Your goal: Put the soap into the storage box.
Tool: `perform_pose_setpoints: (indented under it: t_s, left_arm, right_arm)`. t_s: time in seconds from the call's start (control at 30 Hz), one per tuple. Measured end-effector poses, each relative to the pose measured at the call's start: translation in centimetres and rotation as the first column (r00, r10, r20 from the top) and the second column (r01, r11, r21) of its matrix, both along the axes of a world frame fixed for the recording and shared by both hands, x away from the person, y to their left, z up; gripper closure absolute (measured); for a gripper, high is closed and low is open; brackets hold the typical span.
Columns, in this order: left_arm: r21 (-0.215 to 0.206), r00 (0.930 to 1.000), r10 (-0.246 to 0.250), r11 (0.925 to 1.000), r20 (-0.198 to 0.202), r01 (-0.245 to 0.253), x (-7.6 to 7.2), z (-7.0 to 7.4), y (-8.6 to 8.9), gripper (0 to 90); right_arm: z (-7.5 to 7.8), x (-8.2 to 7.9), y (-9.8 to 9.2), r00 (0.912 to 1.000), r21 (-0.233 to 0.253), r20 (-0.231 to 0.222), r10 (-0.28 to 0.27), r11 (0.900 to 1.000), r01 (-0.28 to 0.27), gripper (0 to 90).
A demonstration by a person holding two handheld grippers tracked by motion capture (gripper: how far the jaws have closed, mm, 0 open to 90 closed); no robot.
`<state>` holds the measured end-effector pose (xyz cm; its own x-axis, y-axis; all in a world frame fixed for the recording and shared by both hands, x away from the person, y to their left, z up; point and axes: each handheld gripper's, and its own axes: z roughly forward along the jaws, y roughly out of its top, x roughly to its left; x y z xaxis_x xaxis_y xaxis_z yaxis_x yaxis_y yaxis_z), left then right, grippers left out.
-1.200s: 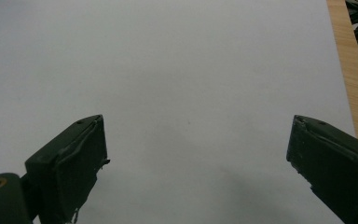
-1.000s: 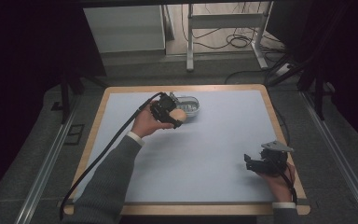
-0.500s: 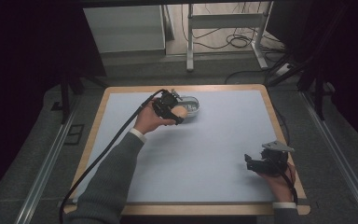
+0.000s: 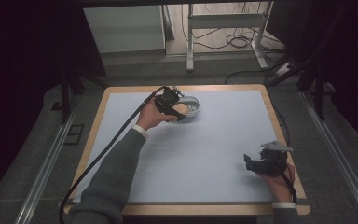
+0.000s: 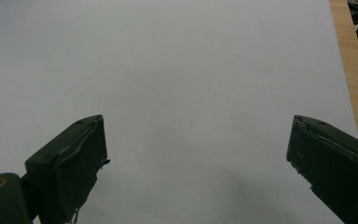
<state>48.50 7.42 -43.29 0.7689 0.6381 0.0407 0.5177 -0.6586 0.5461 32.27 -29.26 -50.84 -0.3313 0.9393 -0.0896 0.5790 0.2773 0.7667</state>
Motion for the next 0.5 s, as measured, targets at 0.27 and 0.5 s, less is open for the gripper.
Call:
perform_pose_setpoints:
  t_s: [0.27, 0.5]
  left_arm:
    - [0.013, 0.9998, 0.014, 0.9998, -0.012, -0.014, 1.0, -0.6, -0.2, 32.7]
    - [0.011, 0.9998, 0.014, 0.9998, -0.013, -0.014, 1.6, -0.5, -0.5, 32.6]
  right_arm:
    - [0.1, -0.1, -0.3, 1.0, 0.005, 0.002, -0.004, 1.0, 0.004, 4.8]
    - [0.1, -0.1, -0.3, 1.0, 0.005, 0.001, -0.003, 1.0, 0.003, 4.8]
